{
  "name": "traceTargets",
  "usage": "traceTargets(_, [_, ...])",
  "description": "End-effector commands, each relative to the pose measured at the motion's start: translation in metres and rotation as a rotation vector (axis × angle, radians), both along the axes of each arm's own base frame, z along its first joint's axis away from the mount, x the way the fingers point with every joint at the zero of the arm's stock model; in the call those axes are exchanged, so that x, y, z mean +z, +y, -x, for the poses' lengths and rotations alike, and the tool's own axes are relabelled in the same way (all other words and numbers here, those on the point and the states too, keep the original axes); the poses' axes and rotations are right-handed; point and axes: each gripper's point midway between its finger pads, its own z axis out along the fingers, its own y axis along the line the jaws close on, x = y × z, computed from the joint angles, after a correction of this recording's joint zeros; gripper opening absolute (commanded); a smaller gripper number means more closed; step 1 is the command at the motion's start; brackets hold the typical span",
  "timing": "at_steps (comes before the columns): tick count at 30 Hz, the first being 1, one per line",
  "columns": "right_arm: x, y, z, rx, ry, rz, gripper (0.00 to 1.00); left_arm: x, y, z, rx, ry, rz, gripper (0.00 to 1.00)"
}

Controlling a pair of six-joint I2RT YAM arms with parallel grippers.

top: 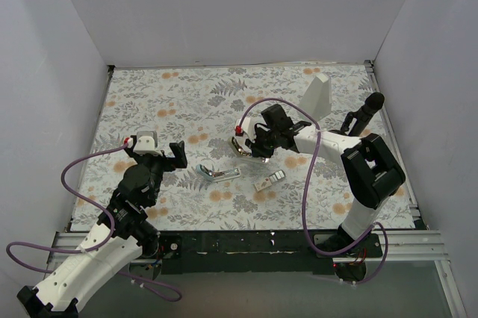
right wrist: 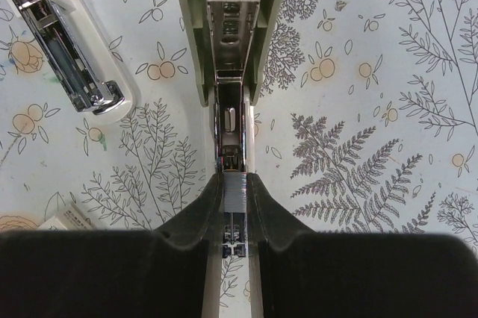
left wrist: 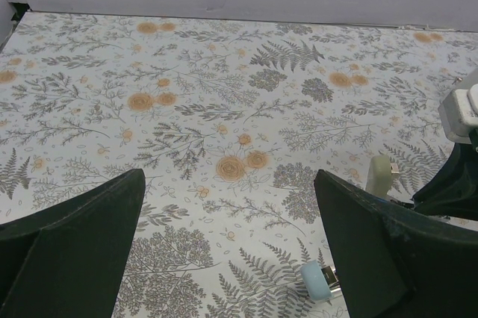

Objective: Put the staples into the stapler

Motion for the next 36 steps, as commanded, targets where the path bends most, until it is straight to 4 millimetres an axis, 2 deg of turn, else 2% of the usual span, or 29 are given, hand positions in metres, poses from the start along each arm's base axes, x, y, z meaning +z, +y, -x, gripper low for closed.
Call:
traceTargets(1, [0.013, 0.006, 0.002, 0.018, 0.02, -0.031, 0.07, -0.001, 0.0, -0.001, -0.003, -0.001, -0.009, 0.98])
traceTargets(12, [0.018, 0.013, 0.006, -0.008, 0.068, -0.065, 0.03, -0.002, 0.0, -0.002, -0.001, 0.004, -0.013, 0.98])
traceTargets(22, [0.041, 0.011, -0.009, -0.144, 0.005, -0.11, 0.02, -0.002, 0.0, -0.003, 0.0, 0.006, -0.013, 0.98])
traceTargets(27, [0.051, 0.008, -0.009, -0.178, -0.026, -0.141, 0.02, -0.004, 0.0, -0.004, 0.003, 0.013, -0.017, 0.98])
traceTargets(36, [0.035, 0.001, 0.002, -0.176, 0.021, -0.11, 0.02, -0.005, -0.001, -0.005, 0.0, 0.018, -0.017, 0.98])
